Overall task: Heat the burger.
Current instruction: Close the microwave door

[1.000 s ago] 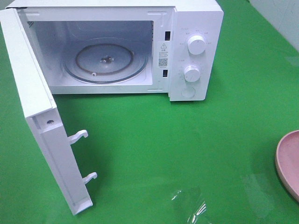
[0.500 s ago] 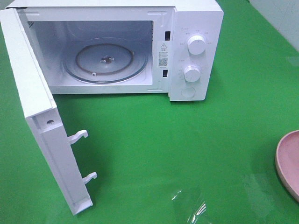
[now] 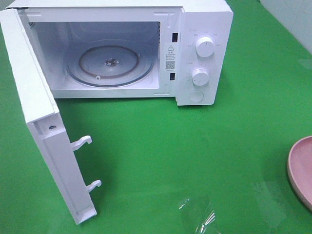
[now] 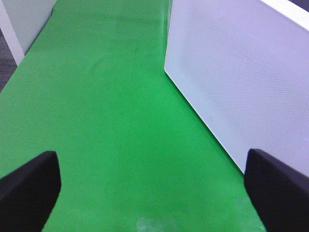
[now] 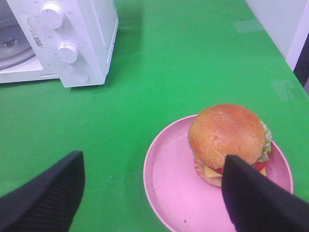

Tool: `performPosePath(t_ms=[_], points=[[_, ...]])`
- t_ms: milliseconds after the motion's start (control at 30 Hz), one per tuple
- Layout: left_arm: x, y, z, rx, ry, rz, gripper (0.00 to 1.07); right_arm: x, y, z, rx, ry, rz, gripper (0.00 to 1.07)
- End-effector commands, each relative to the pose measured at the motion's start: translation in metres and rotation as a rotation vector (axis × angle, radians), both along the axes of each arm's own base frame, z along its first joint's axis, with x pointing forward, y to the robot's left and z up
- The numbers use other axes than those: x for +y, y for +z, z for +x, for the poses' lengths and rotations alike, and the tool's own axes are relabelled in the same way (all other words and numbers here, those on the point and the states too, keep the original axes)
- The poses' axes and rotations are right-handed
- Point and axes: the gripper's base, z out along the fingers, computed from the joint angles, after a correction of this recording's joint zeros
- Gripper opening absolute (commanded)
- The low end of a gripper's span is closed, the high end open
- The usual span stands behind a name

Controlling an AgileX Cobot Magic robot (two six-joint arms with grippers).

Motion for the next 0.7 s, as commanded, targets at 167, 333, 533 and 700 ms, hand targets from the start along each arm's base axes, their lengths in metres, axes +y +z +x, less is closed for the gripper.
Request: performPosePath(t_ms=[167,333,533,700], points=[[0.002,0.02,0.021,-0.07,0.015,-0.011,0.82,0.0,0.0,-0.004,-0.029,-0.003,0.003,0.76],[0.005,0.027,0.037,-0.105,0.026,-0.006,0.63,0.0,0.0,-0.004,-0.029,-0.003,0.003,0.76],[0.01,0.031,0.056,-0.108,0.043,0.021,0.19,0.0,0.0,-0.004,-0.029,-0.003,0.003,0.76],[0.012,0.024,0.074,-0.098,0.047,0.018,0.0,0.0,0.0,-0.004,-0.029,-0.003,0.003,0.76]])
